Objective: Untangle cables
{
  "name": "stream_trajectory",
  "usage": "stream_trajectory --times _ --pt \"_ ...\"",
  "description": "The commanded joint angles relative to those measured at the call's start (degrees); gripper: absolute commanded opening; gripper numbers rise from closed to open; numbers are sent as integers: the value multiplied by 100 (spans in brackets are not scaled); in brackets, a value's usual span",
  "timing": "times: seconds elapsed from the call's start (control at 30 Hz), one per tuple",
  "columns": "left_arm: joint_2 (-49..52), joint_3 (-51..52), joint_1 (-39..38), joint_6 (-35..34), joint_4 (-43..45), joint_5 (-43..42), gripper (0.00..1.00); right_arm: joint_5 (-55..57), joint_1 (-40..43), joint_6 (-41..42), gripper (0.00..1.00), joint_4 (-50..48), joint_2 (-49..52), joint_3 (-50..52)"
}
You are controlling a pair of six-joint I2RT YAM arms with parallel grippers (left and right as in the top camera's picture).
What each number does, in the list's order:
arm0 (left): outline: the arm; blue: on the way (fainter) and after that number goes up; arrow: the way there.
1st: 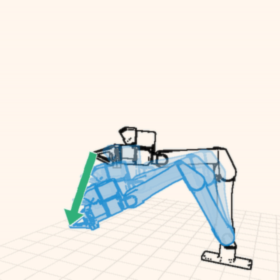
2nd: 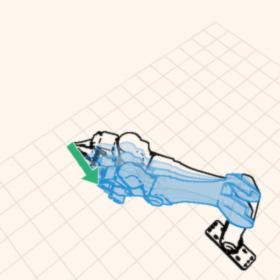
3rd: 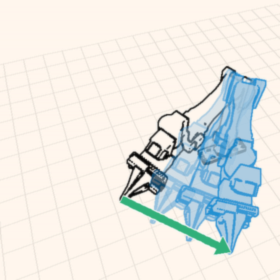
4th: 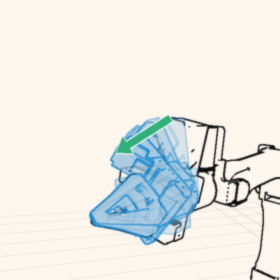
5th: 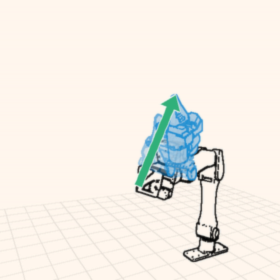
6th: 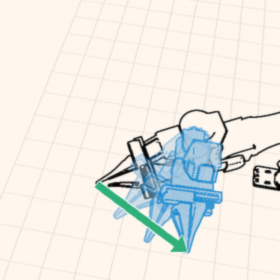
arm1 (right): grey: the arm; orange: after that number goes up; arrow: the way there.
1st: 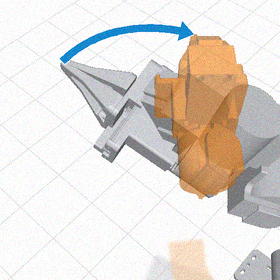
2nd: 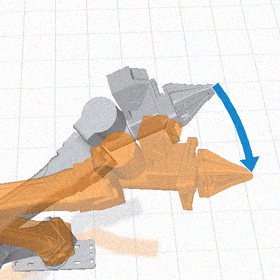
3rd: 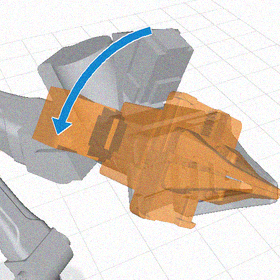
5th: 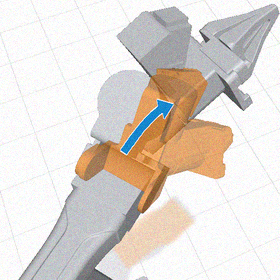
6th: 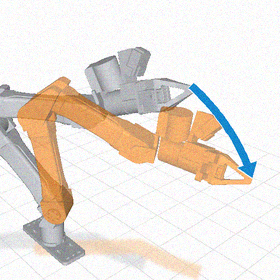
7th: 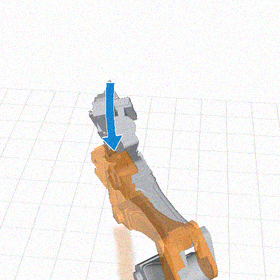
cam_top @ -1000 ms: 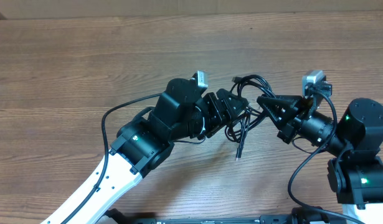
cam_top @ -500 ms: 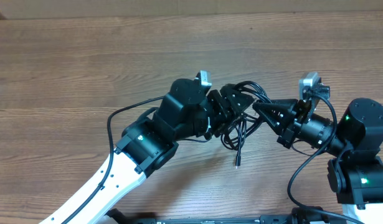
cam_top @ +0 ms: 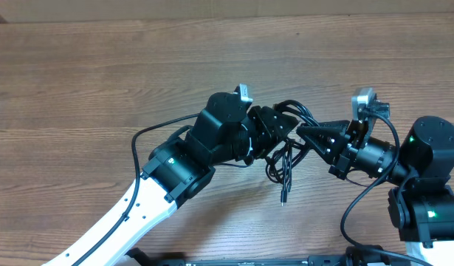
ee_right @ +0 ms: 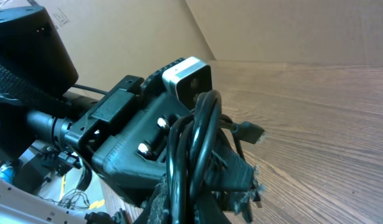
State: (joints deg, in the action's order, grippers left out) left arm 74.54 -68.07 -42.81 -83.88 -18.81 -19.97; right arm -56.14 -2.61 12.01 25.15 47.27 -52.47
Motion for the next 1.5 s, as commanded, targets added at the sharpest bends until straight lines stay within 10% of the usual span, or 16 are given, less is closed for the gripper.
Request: stream_trajectory --times 0.0,0.37,0.6,0.9,0.97,1.07,1.13,1.47 --pt "42 -116 -31 44 0 254 15 -269 11 42 4 -61 -48 -122" --pt "39 -116 -17 1399 31 258 4 118 11 15 4 428 -46 -122" --pt "-188 -116 57 3871 50 120 4 1423 11 11 4 863 -46 -122" --pt "-503 -116 238 5115 -111 313 4 2013 11 -2 5 1274 -46 -122" --pt "-527 -116 260 5115 -205 474 4 2011 11 -2 16 1314 -46 -122" --pt "-553 -116 282 5110 -520 695 4 2011 11 -2 72 1338 -46 -122" --pt "-577 -116 282 5112 -645 739 4 2011 11 -4 86 1333 -46 -122" --pt "-575 -116 267 5110 -901 723 4 1617 7 -986 80 1176 -48 -122"
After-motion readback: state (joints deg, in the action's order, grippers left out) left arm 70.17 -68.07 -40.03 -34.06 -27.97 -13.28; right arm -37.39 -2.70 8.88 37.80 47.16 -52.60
